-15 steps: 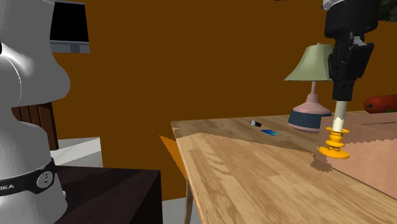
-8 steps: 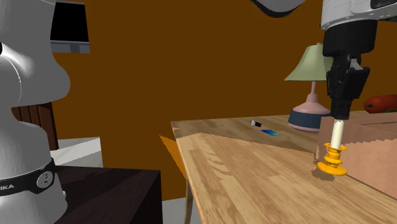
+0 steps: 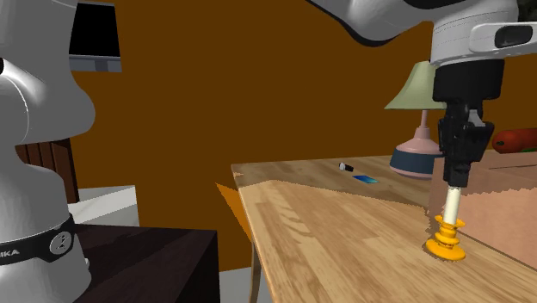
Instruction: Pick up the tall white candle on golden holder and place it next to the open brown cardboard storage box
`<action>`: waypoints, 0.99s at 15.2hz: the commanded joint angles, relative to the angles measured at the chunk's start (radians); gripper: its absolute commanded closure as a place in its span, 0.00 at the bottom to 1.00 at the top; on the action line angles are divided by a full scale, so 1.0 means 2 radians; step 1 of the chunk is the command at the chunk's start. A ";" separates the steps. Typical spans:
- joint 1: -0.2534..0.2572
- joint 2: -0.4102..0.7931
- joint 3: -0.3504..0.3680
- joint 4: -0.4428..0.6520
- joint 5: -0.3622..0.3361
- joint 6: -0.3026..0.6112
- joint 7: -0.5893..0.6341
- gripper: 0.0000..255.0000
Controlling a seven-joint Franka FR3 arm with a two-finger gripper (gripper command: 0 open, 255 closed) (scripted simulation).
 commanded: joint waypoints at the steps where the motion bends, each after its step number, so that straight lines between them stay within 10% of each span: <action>1: 0.000 0.001 0.000 -0.002 0.000 0.003 0.000 1.00; 6: 0.000 0.001 0.000 -0.002 0.000 0.003 0.000 1.00; 7: 0.000 0.001 0.000 -0.002 0.000 0.003 0.000 0.00; 15: 0.000 -0.013 0.003 0.028 0.005 -0.040 -0.004 0.00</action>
